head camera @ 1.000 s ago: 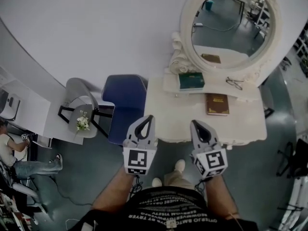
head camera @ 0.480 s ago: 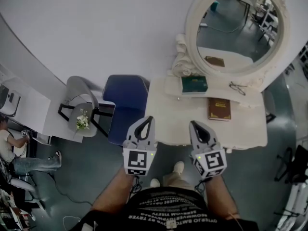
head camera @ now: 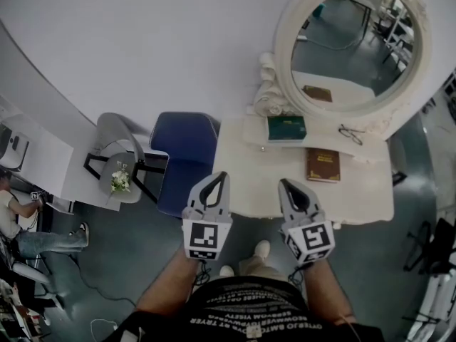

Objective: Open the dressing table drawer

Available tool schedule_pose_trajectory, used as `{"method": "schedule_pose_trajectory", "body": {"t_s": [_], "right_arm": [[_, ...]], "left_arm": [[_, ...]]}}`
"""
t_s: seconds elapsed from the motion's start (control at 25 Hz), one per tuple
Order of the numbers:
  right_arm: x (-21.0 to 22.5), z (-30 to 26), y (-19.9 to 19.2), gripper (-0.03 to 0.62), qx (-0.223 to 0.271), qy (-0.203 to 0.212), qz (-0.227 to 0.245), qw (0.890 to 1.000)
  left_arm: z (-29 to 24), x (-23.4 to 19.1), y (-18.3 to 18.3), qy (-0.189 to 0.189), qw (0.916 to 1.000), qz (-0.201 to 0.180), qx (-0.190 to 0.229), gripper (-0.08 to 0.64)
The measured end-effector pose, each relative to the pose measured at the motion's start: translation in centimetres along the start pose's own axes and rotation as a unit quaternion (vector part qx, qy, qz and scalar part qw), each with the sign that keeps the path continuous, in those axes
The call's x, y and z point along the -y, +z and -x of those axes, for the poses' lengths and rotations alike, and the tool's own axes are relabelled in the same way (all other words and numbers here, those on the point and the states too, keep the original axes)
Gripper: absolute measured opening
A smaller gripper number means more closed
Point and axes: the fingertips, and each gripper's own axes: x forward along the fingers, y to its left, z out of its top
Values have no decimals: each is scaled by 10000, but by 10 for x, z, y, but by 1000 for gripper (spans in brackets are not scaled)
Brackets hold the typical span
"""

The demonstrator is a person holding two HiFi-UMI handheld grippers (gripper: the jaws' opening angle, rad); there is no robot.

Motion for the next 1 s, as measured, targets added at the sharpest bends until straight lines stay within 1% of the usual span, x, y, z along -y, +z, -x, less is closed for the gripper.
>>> {"method": "schedule_pose_trajectory", "body": {"t_s": [0.52,1.0], "right_arm": [[16,-9,3,2,-49,43,28,10000],[45,-17,9,2,-56,146,133,9998]], "left_arm": [[-16,-1,2,77,9999,86,-19,3],[-44,8,13,175,9998,124,19,3]]}}
